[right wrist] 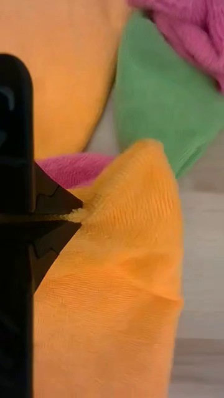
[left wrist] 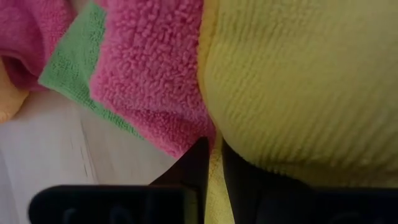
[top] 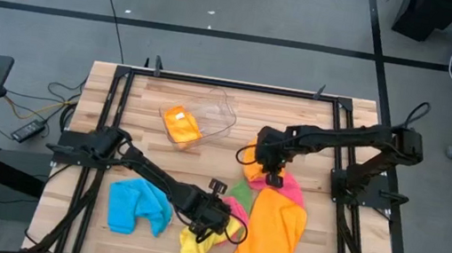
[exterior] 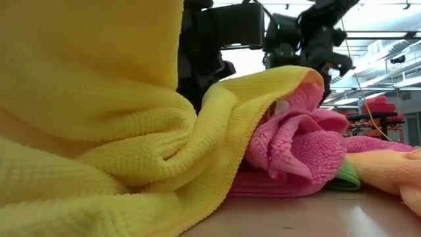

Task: Fold microfiber towels
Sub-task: Fold the orange microfiber towel

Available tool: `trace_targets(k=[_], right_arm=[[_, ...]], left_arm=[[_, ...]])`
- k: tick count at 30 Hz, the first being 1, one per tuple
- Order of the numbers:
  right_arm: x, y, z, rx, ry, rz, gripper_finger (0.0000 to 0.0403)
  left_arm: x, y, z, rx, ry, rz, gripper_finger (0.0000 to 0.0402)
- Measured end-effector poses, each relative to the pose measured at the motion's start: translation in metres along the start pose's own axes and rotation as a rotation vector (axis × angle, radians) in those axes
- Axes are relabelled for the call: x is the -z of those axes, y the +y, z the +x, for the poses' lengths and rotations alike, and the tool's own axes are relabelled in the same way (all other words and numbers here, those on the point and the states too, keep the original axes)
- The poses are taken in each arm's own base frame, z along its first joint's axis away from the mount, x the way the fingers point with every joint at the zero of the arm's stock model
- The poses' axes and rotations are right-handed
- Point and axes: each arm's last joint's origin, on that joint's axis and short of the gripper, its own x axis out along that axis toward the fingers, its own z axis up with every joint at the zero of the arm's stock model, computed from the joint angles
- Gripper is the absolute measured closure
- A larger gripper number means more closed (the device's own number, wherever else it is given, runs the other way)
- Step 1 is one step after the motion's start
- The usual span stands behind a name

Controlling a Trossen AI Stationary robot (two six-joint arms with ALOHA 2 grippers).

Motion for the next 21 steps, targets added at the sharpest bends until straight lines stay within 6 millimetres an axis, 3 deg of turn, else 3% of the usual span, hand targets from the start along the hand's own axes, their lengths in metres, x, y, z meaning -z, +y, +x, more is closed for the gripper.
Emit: trace_targets(k=[8,14,21], right_arm=[[0.009,-0.043,-0.006,0.022,-0.043,0.160,0.0396],[0.004,-0.060,-0.019,0.048,-0.088,0.212,0.0396],[0.016,-0.068,-0.008,0.144,-0.096,0.202,0.0393]], left_arm=[[-0.003,0.002,0.001,-0.002,-0.032,0.012,0.0346],[-0.003,0.008,0.003,-0.006,-0.027,-0.001,0.0350],[-0.004,0.010,0.003,-0.009,-0.042,0.010,0.0350]])
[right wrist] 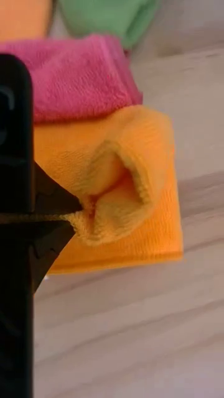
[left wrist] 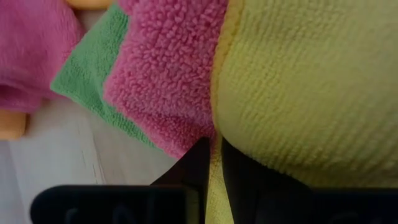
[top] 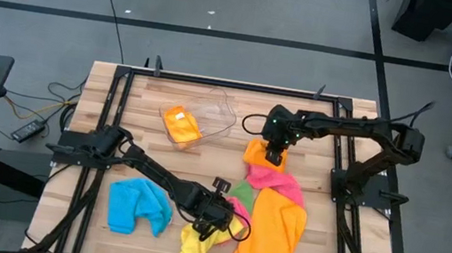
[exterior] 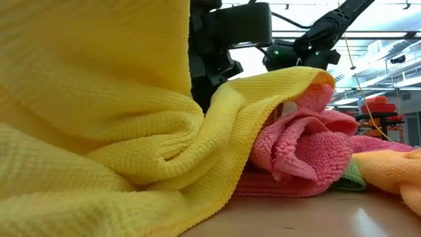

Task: Fold microfiber towels
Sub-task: Fold the orange microfiber towel

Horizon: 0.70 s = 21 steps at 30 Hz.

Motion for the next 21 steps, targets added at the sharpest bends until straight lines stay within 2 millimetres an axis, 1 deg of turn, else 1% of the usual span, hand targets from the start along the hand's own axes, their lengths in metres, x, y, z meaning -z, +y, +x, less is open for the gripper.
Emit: trace_targets(k=[3,6,10,13,15,17,19,21], right_arm=[[0.003,-0.001,0.005,0.022,-0.029,-0.053,0.0376],[0.006,-0.002,0.009,0.090,-0.037,-0.062,0.0340],[0.010,-0.005,0.009,0.148,0.002,-0.035,0.0287],[0.000,-0.005,-0.008,0.186,0.024,-0.026,0.0260],[-0.009,-0.004,-0.023,0.224,-0.013,-0.030,0.0250],[-0.013,-0.001,-0.034,0.228,-0.053,-0.056,0.0243],[-0.017,0.007,-0.037,0.146,-0.128,-0.122,0.0239],[-0.016,0.017,-0.033,0.032,-0.231,-0.197,0.0237]], left_arm=[[-0.003,0.000,0.000,-0.002,-0.027,0.008,0.0350],[-0.003,0.000,0.000,-0.003,-0.029,0.011,0.0353],[-0.003,0.000,0.000,-0.003,-0.030,0.016,0.0353],[-0.003,0.000,0.000,-0.003,-0.030,0.017,0.0350],[-0.003,0.000,0.000,-0.003,-0.030,0.017,0.0350],[-0.003,0.000,0.000,-0.003,-0.029,0.018,0.0351],[-0.002,0.000,0.000,-0.002,-0.024,0.019,0.0353],[-0.002,0.000,0.000,-0.002,-0.019,0.019,0.0355]])
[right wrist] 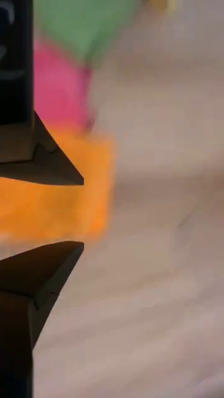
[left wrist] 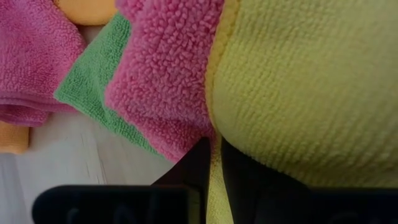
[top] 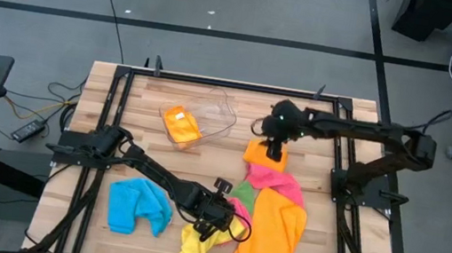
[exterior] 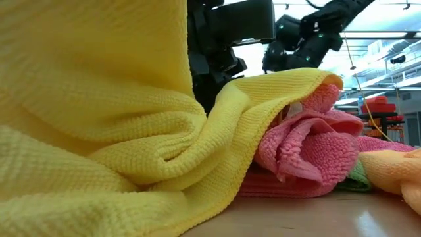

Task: Fold microfiber towels
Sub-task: Fold the orange microfiber towel

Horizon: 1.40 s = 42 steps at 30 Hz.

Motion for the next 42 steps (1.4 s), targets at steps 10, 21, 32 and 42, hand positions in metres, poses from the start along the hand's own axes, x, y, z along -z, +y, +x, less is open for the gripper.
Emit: trace_targets(k=[10,21,32,42], right_arm=[[0.058,0.026,0.033,0.089,-0.453,-0.128,0.0237],[0.082,0.044,0.044,0.208,-0.499,-0.065,0.0237],[0.087,0.022,0.077,0.255,-0.394,0.035,0.0229],[0.098,0.021,0.091,0.246,-0.340,0.094,0.0195]], left_arm=[[0.001,-0.001,0.000,0.002,0.012,0.004,0.0356],[0.003,0.005,0.002,-0.002,0.031,-0.022,0.0354],[0.003,0.003,0.001,-0.001,0.031,-0.024,0.0360],[0.004,0.003,0.001,0.000,0.034,-0.022,0.0357]])
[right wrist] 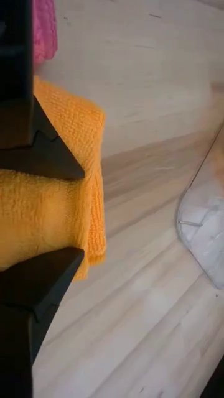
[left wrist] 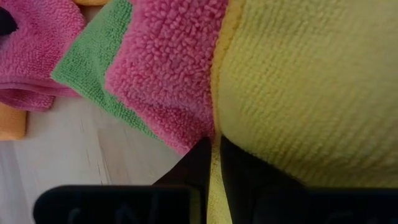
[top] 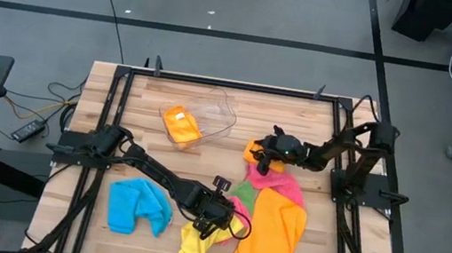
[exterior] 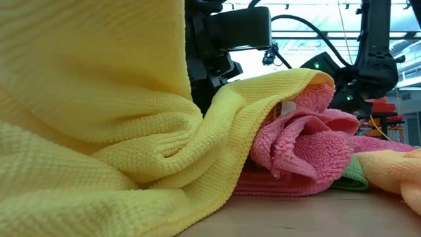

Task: Fold microfiber towels
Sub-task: Fold the orange microfiber towel

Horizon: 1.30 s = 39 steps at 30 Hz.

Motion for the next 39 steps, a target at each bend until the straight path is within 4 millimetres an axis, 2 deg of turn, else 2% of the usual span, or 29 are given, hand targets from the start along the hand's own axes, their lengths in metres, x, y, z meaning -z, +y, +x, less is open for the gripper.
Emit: trace_targets(k=[3,7,11,16,21,24,30,33,39], right_arm=[[-0.009,-0.001,-0.009,0.003,-0.027,-0.025,0.0194],[-0.033,-0.002,-0.023,0.002,-0.147,-0.043,0.0194],[-0.041,0.006,-0.031,-0.087,-0.186,-0.060,0.0194],[-0.023,0.014,-0.030,-0.100,-0.066,-0.087,0.0194],[0.001,0.010,-0.032,-0.059,0.010,-0.033,0.0198],[0.008,0.008,-0.031,-0.050,0.040,0.001,0.0199],[-0.004,0.010,-0.032,-0.058,-0.003,-0.040,0.0199],[-0.016,0.010,-0.042,-0.062,-0.053,-0.047,0.0199],[-0.018,0.004,-0.070,-0.038,0.057,-0.008,0.0199]], left_arm=[[0.000,0.000,0.000,0.000,0.000,0.000,0.0361],[0.000,0.000,0.000,0.000,0.001,0.000,0.0361],[0.001,0.000,0.000,0.000,0.007,0.001,0.0357],[0.001,-0.001,-0.001,0.002,0.009,0.000,0.0361],[0.001,-0.002,-0.001,0.003,0.012,0.004,0.0367],[0.001,-0.002,-0.001,0.003,0.012,0.004,0.0366],[0.001,-0.002,-0.001,0.002,0.012,0.002,0.0362],[0.001,-0.002,-0.001,0.003,0.012,0.002,0.0366],[0.001,-0.002,-0.001,0.003,0.014,0.003,0.0371]])
